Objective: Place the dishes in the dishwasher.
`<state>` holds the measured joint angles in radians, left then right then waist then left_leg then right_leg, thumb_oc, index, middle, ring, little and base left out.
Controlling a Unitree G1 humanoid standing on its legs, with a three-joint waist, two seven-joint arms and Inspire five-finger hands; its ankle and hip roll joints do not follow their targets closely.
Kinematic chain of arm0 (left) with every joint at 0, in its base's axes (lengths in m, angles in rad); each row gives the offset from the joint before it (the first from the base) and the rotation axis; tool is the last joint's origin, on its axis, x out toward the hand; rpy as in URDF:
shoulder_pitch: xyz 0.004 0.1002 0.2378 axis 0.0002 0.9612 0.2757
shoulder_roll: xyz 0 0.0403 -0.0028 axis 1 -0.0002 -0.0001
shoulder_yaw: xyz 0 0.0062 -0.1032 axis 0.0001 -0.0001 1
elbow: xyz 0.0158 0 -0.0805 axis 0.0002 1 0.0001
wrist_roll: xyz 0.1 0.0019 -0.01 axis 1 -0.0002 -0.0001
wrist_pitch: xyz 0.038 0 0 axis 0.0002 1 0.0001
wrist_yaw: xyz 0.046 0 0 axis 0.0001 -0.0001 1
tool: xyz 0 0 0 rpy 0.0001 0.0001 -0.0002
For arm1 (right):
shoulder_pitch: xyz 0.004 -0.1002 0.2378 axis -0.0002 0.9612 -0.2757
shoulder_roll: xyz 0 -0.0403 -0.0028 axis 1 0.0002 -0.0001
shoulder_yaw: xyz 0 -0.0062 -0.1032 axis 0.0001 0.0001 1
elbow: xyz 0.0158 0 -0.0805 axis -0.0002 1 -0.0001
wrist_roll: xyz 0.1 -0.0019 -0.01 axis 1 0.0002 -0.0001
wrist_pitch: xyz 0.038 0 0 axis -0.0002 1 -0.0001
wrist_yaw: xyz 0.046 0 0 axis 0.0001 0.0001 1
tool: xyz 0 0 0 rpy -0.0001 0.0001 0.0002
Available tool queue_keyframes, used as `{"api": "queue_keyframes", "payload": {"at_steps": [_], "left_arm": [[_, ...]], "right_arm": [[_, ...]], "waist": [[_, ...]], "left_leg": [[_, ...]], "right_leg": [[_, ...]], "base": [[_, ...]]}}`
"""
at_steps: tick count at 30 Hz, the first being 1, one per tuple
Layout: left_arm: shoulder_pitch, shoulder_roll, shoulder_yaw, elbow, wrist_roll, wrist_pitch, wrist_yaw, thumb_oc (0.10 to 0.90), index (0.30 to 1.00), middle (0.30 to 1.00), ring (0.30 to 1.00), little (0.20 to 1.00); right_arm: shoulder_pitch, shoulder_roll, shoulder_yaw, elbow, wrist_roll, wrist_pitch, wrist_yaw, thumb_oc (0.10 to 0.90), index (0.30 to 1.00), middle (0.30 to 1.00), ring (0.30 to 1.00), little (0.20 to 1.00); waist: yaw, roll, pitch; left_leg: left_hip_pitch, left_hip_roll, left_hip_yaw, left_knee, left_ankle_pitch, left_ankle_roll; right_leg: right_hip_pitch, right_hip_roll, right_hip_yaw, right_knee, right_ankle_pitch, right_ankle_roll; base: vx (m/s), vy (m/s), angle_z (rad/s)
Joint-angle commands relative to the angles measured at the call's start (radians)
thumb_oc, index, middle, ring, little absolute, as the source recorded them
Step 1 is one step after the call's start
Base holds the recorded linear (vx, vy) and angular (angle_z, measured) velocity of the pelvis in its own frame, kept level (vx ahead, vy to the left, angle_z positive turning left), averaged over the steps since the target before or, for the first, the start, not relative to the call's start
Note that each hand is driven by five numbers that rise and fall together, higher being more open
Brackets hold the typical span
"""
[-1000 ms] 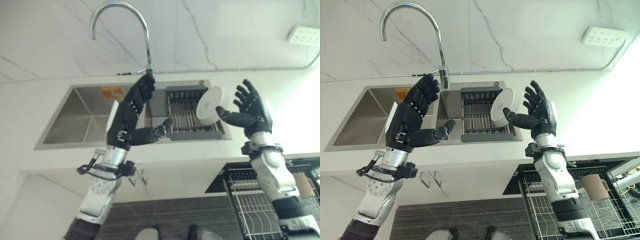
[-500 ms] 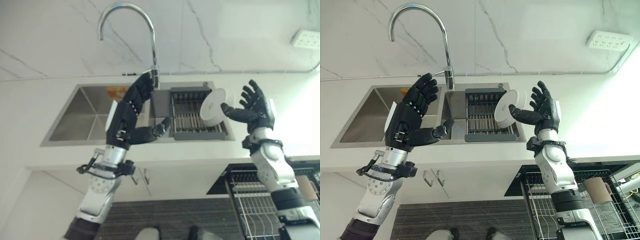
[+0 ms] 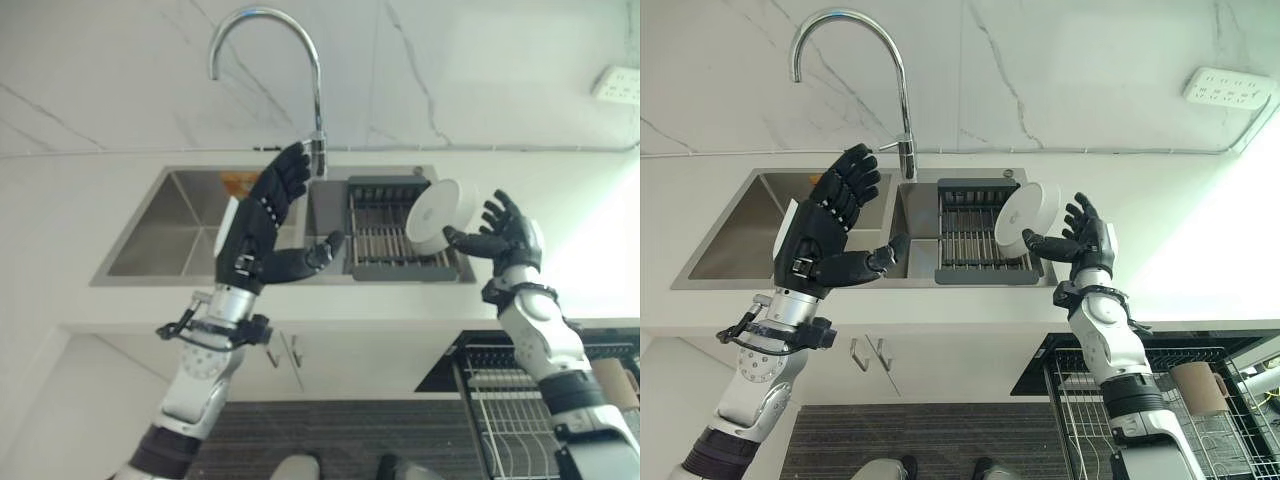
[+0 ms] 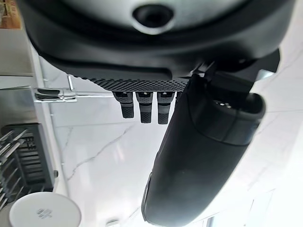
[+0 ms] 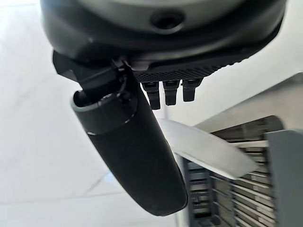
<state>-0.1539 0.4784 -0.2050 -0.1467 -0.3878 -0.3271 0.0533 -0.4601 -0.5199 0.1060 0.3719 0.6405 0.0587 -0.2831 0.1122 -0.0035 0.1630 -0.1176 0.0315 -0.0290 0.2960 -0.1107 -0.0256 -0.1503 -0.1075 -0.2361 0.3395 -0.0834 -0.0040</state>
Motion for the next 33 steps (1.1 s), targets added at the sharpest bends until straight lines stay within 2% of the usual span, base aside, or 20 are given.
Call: {"api": "queue_keyframes", "payload": {"at_steps": [1,7,22,33], "left_arm": [[-0.092,0.038,-0.013,-0.048,-0.024,-0.077,0.016,0.800,0.900,0.900,0.900,0.900],[-0.095,0.040,-0.017,-0.042,-0.029,-0.073,0.015,0.800,0.900,0.900,0.900,0.900],[-0.101,0.054,-0.020,-0.032,-0.046,-0.060,0.022,0.800,0.900,0.900,0.900,0.900],[-0.096,0.074,-0.039,-0.016,-0.069,-0.052,0.020,0.800,0.900,0.900,0.900,0.900]], "right_arm": [[-0.146,-0.034,-0.013,-0.020,0.038,-0.073,0.025,0.800,0.900,0.900,0.900,0.900],[-0.183,-0.044,-0.008,0.035,0.077,-0.058,0.032,0.800,0.900,0.900,0.900,0.900],[-0.240,-0.052,-0.003,0.122,0.152,-0.068,0.043,0.800,0.900,0.900,0.900,0.900],[-0.303,-0.113,0.012,0.265,0.194,-0.034,0.068,0.800,0.900,0.900,0.900,0.900]], "waist": [[0.004,-0.026,-0.087],[0.014,-0.027,-0.091],[0.033,-0.025,-0.093],[0.045,-0.028,-0.097]], "left_leg": [[0.039,0.037,0.015,0.004,-0.092,-0.029],[0.040,0.036,0.012,0.004,-0.091,-0.030],[0.039,0.031,0.007,0.004,-0.085,-0.031],[0.039,0.027,-0.005,0.004,-0.081,-0.034]], "right_leg": [[0.099,-0.038,0.036,-0.039,-0.087,0.102],[0.104,-0.039,0.028,-0.039,-0.088,0.101],[0.114,-0.041,0.006,-0.039,-0.093,0.096],[0.119,-0.040,0.010,-0.039,-0.095,0.096]], "base": [[-0.02,0.010,0.04],[0.00,0.001,0.01],[0.00,0.002,0.01],[0.02,-0.001,0.03]]}}
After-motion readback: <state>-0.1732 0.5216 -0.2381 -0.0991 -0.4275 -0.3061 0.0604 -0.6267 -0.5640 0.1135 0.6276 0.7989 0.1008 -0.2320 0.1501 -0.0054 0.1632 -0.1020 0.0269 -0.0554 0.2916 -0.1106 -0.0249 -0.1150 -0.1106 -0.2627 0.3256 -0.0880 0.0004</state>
